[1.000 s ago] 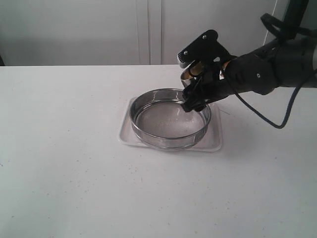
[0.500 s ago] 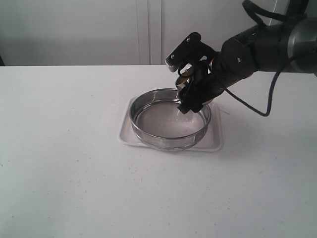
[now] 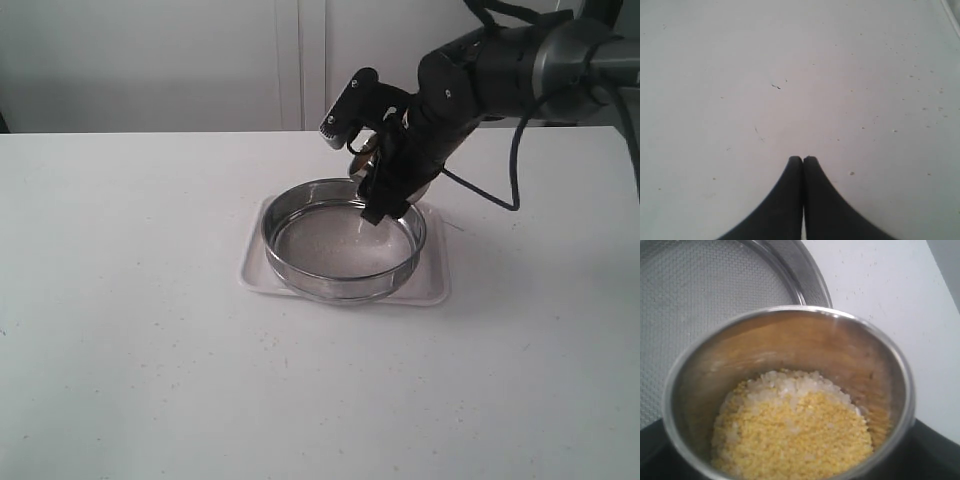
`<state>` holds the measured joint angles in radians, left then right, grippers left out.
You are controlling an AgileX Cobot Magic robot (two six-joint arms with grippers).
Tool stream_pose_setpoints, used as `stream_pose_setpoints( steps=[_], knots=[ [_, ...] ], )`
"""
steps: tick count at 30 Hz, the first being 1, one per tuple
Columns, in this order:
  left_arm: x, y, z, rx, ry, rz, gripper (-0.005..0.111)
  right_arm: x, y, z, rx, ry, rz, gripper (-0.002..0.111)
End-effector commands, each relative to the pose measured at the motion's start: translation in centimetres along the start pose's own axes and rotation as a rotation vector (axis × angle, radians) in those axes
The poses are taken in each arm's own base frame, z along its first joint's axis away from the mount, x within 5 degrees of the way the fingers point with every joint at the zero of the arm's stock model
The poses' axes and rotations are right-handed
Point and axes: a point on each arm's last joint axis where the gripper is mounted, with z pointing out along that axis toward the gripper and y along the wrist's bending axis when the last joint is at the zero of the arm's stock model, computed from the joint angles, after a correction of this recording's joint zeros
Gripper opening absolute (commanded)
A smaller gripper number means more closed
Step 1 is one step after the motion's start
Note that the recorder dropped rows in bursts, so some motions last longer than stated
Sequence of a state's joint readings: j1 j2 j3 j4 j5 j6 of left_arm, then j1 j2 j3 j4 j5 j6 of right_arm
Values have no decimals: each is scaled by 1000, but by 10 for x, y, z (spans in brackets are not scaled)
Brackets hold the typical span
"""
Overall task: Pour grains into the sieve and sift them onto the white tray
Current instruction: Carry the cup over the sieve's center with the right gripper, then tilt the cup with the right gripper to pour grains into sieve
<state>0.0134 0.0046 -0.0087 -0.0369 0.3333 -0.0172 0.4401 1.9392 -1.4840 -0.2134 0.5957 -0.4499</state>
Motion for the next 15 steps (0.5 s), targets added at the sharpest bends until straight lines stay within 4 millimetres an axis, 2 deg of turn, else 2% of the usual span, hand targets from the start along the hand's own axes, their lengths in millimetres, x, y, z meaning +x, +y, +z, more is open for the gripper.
stream_pose_setpoints(
  steps=[1,15],
  knots=[
    [3,0,1,0,7,-9,0,-9,-5,-4,13,9,-72,0],
    [3,0,1,0,7,-9,0,-25,-5,6,-28,91,-233,0]
  ],
)
